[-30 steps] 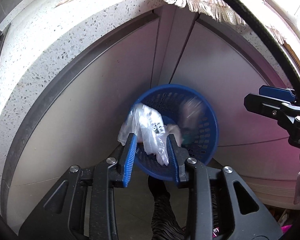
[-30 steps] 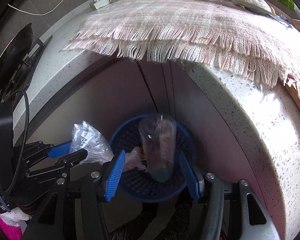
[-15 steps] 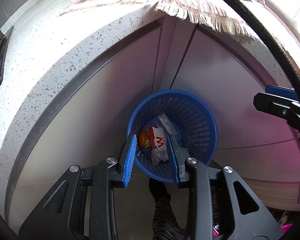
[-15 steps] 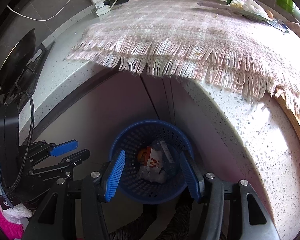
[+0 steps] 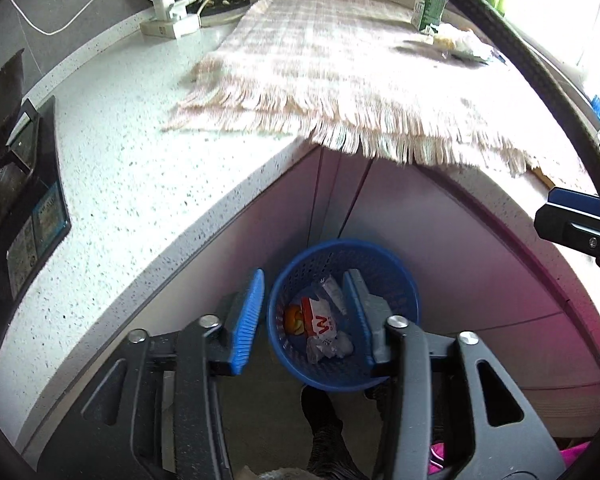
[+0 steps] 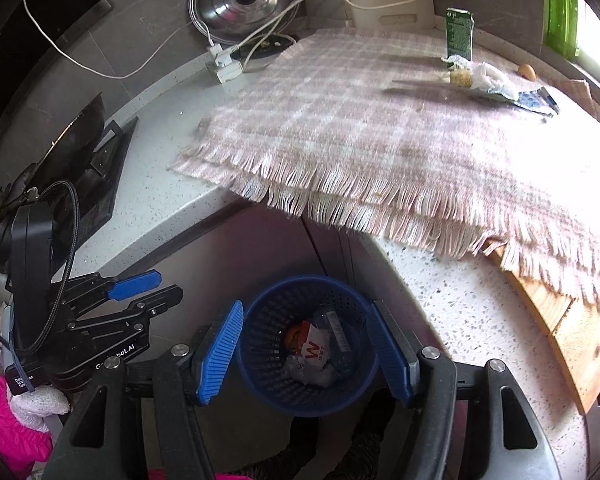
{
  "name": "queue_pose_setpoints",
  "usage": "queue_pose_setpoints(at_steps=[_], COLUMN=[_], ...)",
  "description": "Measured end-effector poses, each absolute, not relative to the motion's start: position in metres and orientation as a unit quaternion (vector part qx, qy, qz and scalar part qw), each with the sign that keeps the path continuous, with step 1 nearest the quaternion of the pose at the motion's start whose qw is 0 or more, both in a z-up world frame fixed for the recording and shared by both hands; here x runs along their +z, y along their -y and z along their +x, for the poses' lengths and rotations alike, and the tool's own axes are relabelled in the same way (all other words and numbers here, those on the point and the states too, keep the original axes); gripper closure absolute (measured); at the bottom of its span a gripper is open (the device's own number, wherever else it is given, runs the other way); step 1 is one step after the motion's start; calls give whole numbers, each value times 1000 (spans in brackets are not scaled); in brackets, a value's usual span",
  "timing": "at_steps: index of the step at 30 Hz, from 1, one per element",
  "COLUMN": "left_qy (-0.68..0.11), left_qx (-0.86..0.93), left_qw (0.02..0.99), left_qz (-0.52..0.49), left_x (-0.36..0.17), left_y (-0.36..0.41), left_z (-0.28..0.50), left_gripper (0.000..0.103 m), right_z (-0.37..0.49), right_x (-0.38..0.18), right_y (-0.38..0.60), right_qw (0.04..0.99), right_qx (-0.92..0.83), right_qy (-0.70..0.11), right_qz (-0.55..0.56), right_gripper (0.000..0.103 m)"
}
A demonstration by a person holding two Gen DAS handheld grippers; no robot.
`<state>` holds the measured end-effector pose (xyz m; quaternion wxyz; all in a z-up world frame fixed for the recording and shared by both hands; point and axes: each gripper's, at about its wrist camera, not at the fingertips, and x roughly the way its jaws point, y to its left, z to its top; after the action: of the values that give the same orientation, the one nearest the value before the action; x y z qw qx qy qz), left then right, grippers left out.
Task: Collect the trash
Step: 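Open the left tool over the basket while the right tool drops the bottle, then move both tools back over the cloth toward the carton and bag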
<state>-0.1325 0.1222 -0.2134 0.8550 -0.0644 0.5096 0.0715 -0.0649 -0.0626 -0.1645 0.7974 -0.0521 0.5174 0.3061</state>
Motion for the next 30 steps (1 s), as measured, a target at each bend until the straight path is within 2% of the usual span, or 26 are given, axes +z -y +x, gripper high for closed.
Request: queue_pose_setpoints(at_steps=[2,3,4,8,10,12,19,30], left_qy=[-492,-485,-479,-459,-451,-441,-421,-422], left_qx=[77,78,79,78,76,71,58,23], left_qw=[865,869,872,882,886,891,900,899], left_qz=[-65,-64,-62,-69,-75,-81,-97,-115], left_x=[-199,-192,-187,-166,-157,-149,-134,-131], left_y=[-120,-118,-117,-113,-109,-106,-91,-61], left_z=[-130,-128,-126,-113,-103,-96,-61,-2], left_gripper=[46,46,46,46,46,46,46,46], right_z=[-61,-60,-58,-47,-40,-32,3,80], right_x=[-153,-147,-141,-120,-110,-102,-81,-71], right_y=[70,75,80,101,111,123,164,202], right_qw=[805,809,815,836,847,857,880,871], right_qx=[302,300,297,277,262,251,239,256], right_qy=[-509,-503,-495,-471,-459,-445,-409,-420], right_qz=[-49,-46,-43,-47,-56,-57,-46,-13], right_gripper=[29,19,15,14,6,3,3,6])
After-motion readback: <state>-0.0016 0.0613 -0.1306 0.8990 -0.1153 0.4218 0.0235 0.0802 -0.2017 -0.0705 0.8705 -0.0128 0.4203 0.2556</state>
